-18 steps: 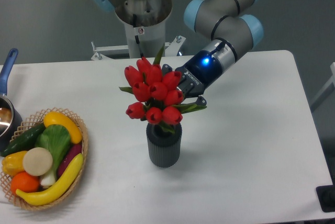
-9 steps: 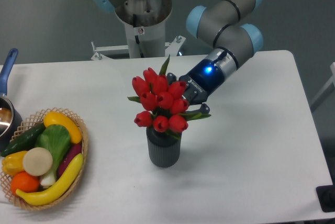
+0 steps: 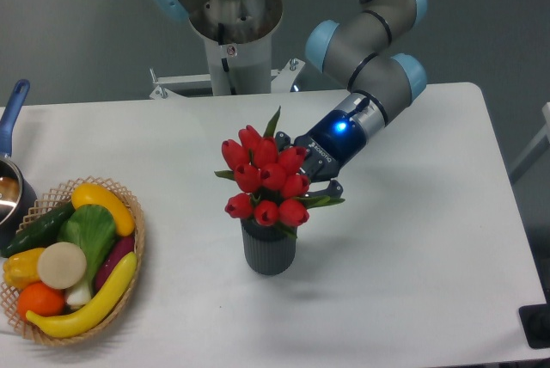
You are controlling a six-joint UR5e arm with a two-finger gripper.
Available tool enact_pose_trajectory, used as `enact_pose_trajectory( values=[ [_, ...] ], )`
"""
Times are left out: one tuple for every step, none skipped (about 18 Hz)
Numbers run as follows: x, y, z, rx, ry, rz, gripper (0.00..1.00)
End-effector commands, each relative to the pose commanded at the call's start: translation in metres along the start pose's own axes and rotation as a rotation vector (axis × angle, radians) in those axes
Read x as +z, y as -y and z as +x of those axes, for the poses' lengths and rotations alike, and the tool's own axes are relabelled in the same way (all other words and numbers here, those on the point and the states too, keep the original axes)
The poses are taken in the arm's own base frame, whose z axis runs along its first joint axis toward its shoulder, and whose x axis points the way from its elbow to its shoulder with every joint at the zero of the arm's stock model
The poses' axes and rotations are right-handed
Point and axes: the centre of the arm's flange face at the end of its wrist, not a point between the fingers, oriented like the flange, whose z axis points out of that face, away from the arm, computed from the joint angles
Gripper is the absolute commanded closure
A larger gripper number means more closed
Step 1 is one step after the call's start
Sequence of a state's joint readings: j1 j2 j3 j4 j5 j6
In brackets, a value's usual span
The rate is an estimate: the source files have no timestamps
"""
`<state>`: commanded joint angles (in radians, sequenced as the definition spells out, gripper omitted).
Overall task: Insert the flowers into the vase
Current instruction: 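Lower the tulip stems down into the vase opening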
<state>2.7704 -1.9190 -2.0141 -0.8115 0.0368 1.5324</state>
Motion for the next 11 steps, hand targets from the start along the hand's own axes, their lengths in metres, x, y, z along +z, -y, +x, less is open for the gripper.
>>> enact_pose_trajectory(
  values=[
    [0.0001, -0.0016, 0.0018, 0.002, 0.0, 0.0, 0.7],
    [0.0001, -0.0036, 0.0024, -0.003, 0.0, 0.0, 0.69],
    [0.0001, -0.0036, 0.0024, 0.002, 0.0, 0.0, 0.69],
    [0.0001, -0.0038, 0.0018, 0.003, 0.0, 0.0, 0.69],
    [-0.0006, -0.0038, 0.0014, 0.005, 0.001, 0.0, 0.67],
    [-0.0007, -0.0032, 0.001, 0.006, 0.001, 0.0, 0.65],
    [-0.0007, -0.0034, 0.001, 0.006, 0.001, -0.001, 0.64],
    [-0.0022, -0.0042, 0.0001, 0.006, 0.004, -0.001, 0.6],
    [-0.003, -0.0047, -0.0015, 0.004, 0.006, -0.001, 0.56],
    [-0.003, -0.0049, -0.0028, 0.007, 0.006, -0.001, 0.5],
    [-0.0031, -0.0031, -0.004, 0.015, 0.006, -0.001, 0.4]
  ],
)
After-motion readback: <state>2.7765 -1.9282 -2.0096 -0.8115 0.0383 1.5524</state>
